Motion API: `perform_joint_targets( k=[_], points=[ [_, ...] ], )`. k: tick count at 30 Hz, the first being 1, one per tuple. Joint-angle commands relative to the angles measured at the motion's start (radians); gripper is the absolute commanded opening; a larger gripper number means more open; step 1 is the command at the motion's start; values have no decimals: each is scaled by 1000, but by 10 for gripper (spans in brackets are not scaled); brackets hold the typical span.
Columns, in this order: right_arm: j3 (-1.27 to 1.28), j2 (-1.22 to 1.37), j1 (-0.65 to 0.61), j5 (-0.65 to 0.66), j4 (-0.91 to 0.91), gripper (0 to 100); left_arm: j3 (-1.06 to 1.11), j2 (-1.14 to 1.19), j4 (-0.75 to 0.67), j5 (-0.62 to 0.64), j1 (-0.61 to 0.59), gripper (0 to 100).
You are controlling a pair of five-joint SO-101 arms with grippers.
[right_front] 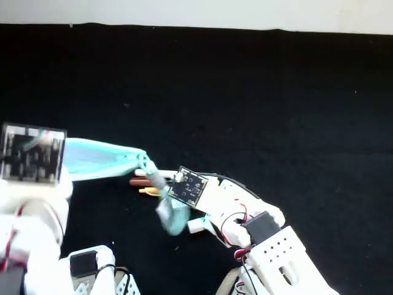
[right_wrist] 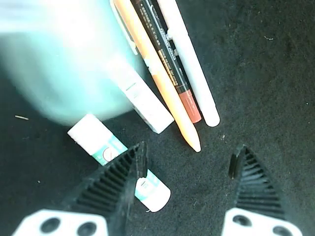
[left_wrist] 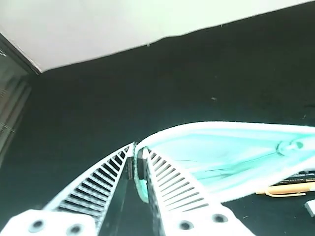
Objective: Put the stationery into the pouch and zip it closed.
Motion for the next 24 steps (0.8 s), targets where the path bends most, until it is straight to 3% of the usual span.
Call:
perform_joint_targets(
  k=[1, 12, 20, 24],
  points=[
    [-5, -8, -4, -12, -12, 270, 33, 30, -98, -2, 8, 6],
    [30, -8, -5, -14, -18, 270, 127, 38, -302, -2, -79, 6],
    [87, -8, -5, -14, -16, 272, 317, 27, -305, -2, -101, 6],
    [111, -10, -4, -57, -18, 354, 320, 27, -299, -2, -139, 6]
  ],
)
